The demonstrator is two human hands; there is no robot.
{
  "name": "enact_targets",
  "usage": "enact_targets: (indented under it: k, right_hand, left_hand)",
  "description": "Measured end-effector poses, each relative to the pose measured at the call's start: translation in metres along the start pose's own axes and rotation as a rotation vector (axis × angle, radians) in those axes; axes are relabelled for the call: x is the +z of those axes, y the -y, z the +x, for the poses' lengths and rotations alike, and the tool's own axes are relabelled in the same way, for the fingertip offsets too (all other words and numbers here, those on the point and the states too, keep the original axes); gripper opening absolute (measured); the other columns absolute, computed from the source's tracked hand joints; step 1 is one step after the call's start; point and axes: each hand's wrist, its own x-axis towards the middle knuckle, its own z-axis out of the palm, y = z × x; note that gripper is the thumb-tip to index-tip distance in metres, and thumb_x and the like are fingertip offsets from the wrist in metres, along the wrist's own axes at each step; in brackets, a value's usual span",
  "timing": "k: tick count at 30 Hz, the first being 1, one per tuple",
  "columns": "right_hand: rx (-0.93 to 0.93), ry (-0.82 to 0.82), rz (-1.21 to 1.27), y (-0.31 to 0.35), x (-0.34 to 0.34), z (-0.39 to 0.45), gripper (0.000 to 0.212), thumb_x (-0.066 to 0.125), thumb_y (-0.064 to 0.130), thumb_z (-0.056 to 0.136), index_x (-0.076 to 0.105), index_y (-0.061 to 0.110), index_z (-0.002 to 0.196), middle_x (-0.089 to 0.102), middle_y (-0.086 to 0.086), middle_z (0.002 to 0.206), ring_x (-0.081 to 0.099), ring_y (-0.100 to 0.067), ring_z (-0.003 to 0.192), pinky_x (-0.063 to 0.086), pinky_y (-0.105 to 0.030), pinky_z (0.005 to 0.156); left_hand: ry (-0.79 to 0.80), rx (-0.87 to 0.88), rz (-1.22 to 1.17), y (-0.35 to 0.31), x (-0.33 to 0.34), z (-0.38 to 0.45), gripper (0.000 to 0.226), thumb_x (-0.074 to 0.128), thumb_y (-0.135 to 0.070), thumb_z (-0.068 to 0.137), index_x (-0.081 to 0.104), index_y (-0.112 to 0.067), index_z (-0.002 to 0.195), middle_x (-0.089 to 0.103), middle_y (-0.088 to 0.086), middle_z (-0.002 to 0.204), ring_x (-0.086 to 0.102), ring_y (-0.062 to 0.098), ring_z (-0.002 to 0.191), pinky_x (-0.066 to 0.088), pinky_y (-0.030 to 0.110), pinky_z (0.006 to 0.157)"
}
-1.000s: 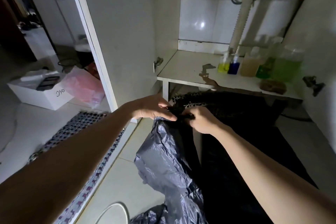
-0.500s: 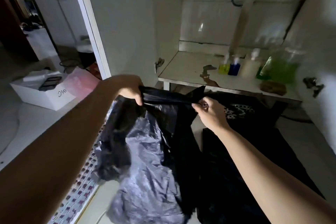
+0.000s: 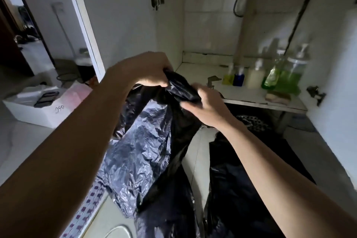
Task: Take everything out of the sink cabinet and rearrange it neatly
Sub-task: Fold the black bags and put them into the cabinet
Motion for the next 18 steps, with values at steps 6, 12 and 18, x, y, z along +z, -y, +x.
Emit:
enact_targets:
  k: [6, 12, 18]
  right_hand:
    - [0.140, -0.222, -0.076, -0.015, -0.052, 0.019, 0.015, 0.062, 0.018, 0.088, 0.065, 0.007, 0.099, 0.059, 0.001, 0.083, 0.054, -0.013, 0.074, 0.035, -0.007, 0.054]
    - [0.365, -0.094, -0.348, -0.042, -0.125, 0.009, 0.026, 0.062, 0.023, 0.087, 0.057, 0.009, 0.109, 0.060, -0.006, 0.096, 0.058, -0.023, 0.089, 0.037, -0.022, 0.068]
    - [0.337, 0.014, -0.181, -0.030, -0.169, -0.004, 0.056, 0.076, 0.038, 0.075, 0.048, 0.026, 0.121, 0.062, 0.005, 0.096, 0.061, -0.013, 0.078, 0.045, -0.022, 0.064]
  left_hand:
    - [0.134, -0.156, 0.073, 0.001, 0.007, 0.013, 0.026, 0.081, -0.027, 0.068, 0.066, -0.020, 0.087, 0.061, 0.000, 0.073, 0.060, 0.023, 0.075, 0.042, 0.026, 0.067]
    - [-0.154, -0.216, -0.148, -0.020, 0.005, 0.039, 0.017, 0.067, -0.022, 0.081, 0.073, -0.015, 0.095, 0.065, 0.006, 0.076, 0.062, 0.024, 0.076, 0.043, 0.026, 0.065]
    - [-0.379, 0.121, -0.230, -0.147, -0.005, 0.052, 0.025, 0.061, -0.018, 0.081, 0.073, -0.029, 0.100, 0.071, 0.001, 0.098, 0.064, 0.025, 0.093, 0.051, 0.040, 0.089]
